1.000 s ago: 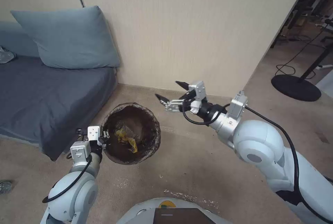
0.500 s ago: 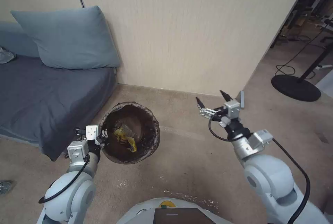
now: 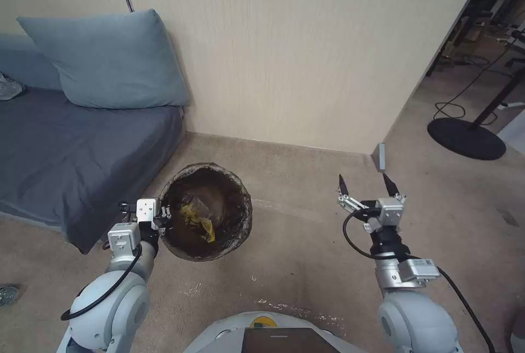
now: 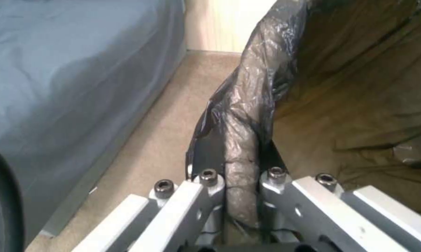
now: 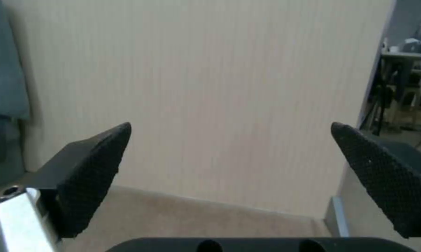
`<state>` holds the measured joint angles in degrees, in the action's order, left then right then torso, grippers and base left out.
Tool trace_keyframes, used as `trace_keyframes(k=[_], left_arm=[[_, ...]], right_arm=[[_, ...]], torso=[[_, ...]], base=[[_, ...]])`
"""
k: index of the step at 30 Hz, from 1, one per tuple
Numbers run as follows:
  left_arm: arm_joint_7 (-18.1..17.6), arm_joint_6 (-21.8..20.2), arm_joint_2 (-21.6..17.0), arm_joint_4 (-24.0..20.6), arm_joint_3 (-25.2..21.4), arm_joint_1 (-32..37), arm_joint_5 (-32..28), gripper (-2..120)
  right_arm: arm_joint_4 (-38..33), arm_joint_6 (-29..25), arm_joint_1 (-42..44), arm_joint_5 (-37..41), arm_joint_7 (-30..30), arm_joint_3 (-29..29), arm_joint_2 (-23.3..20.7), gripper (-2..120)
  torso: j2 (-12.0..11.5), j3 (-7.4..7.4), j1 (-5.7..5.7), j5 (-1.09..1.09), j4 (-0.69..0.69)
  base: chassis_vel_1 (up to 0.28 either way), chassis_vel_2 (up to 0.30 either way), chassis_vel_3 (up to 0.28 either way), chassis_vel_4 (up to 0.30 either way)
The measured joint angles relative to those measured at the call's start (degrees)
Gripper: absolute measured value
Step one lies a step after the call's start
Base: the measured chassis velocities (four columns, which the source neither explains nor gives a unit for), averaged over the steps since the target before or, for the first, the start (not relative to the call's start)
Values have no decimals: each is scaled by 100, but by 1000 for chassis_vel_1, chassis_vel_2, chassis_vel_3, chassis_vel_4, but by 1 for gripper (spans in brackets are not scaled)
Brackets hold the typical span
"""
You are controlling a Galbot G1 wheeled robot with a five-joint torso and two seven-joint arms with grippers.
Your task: Pick up the trash bin, then pick up the garbage from the floor and place it into the trash bin.
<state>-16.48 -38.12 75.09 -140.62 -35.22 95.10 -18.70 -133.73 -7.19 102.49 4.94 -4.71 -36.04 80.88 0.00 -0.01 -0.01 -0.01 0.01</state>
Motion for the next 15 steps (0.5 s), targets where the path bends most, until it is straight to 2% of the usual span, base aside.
trace_keyframes(k=[15], left_arm=[[89, -6, 85, -2, 5, 54, 164, 2]], right_arm=[[56, -540, 558, -252, -149, 1, 279, 100]], torso=[[0, 0, 0, 0, -1]], base=[[4, 3, 3, 2]])
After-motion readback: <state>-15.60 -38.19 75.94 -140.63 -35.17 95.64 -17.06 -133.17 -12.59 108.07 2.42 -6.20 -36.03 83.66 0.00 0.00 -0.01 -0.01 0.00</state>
